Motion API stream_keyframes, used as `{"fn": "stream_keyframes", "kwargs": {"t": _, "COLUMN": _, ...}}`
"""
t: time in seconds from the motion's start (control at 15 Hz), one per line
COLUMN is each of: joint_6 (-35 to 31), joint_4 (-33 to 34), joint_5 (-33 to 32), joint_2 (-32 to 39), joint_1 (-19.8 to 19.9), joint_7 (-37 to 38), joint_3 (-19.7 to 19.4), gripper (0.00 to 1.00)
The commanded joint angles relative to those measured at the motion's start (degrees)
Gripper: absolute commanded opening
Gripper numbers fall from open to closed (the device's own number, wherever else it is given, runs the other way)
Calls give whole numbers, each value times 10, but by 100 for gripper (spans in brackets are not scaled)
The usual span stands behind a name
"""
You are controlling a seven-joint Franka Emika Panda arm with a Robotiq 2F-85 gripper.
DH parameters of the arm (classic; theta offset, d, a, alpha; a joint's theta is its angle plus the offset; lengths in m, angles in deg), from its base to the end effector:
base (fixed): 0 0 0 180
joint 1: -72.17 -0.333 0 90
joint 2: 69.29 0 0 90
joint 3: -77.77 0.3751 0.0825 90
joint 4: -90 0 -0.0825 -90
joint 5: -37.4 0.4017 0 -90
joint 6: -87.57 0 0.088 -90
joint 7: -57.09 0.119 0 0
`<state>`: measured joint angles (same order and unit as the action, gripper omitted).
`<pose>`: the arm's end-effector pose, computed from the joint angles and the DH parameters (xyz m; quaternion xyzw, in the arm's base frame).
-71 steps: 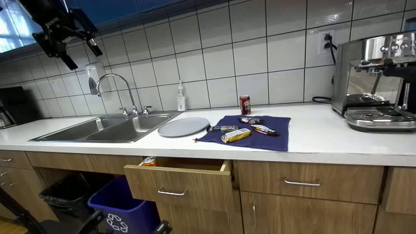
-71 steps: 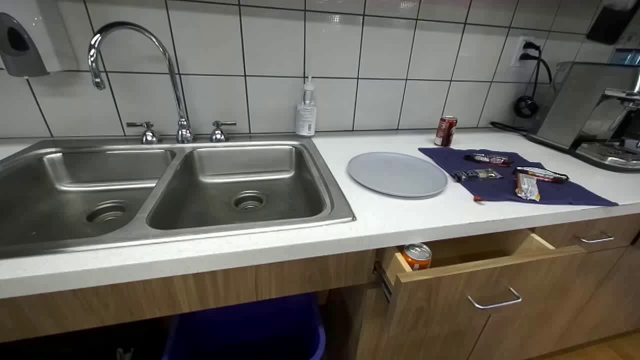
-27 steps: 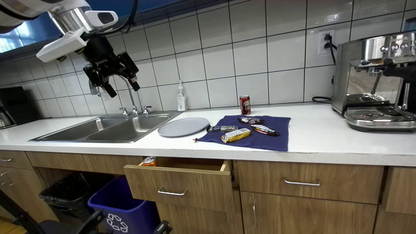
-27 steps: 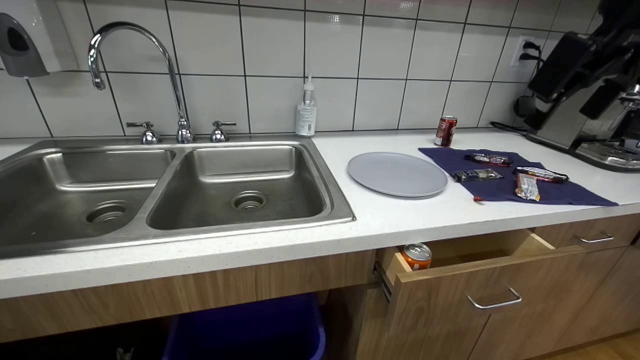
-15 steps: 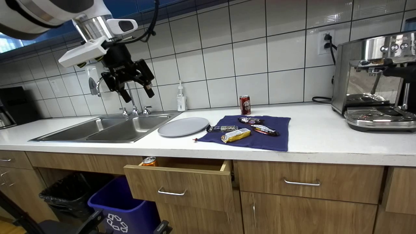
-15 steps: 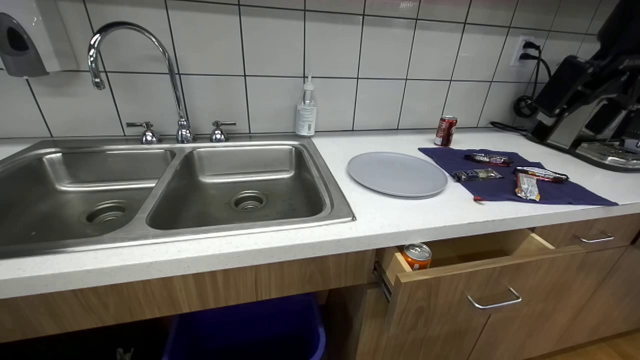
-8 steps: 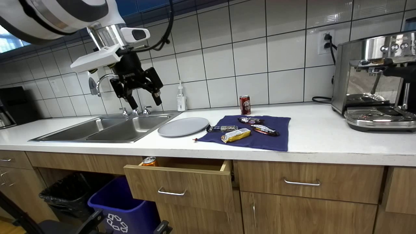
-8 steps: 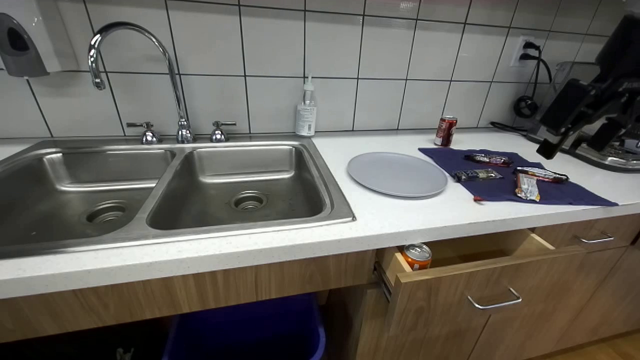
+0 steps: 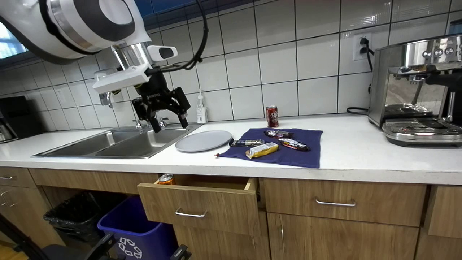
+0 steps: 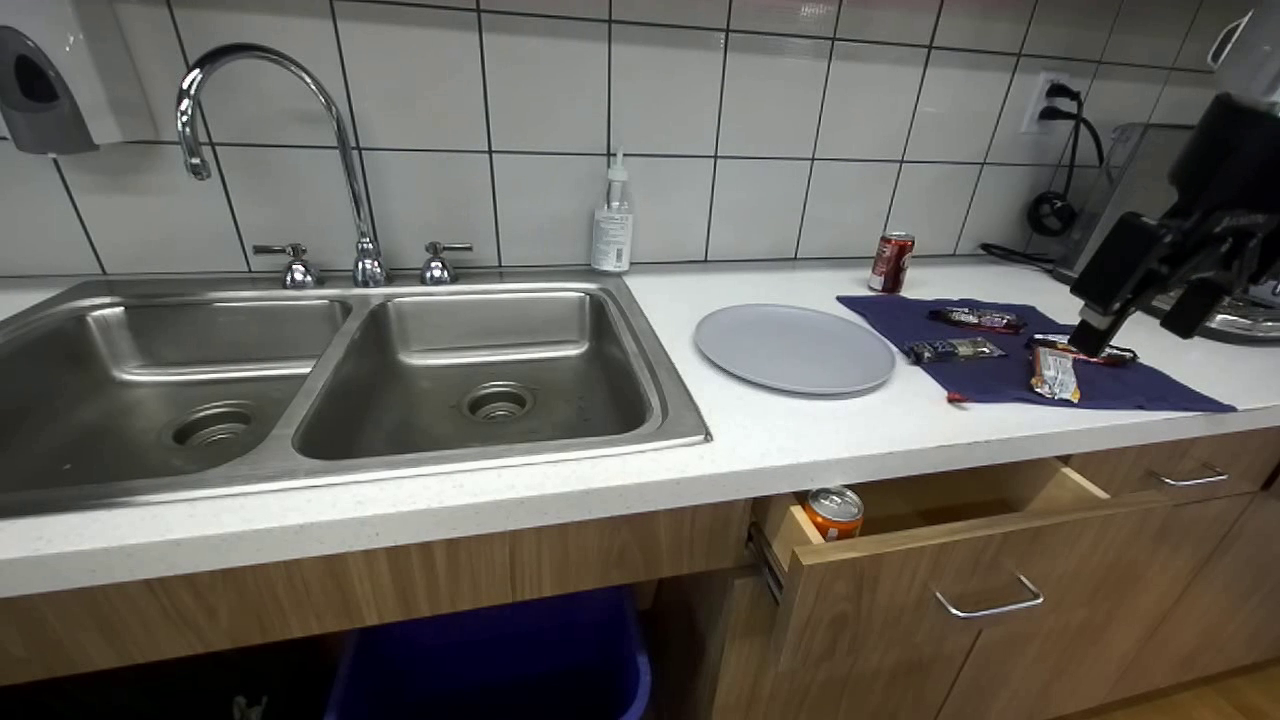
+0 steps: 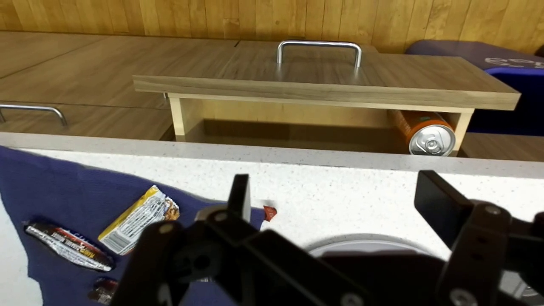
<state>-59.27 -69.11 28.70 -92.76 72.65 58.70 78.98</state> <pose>0.3755 0.0058 0.3807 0.9926 0.0511 0.0980 0.0498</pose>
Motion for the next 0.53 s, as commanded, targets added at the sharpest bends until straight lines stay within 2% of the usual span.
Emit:
{"fn": "stream_keyframes", "kwargs": {"t": 0.0, "joint_6": -30, "joint_4": 12, "joint_5": -19, "joint_2": 40, "joint_1": 17, "joint_7": -11, "joint_3": 0, "gripper": 100}}
{"fn": "stream_keyframes", "kwargs": {"t": 0.47, "joint_6": -71, "joint_4": 20, "joint_5": -26, "joint_2": 101, "joint_1": 22, "joint_7": 4, "joint_3": 5, "gripper": 100}}
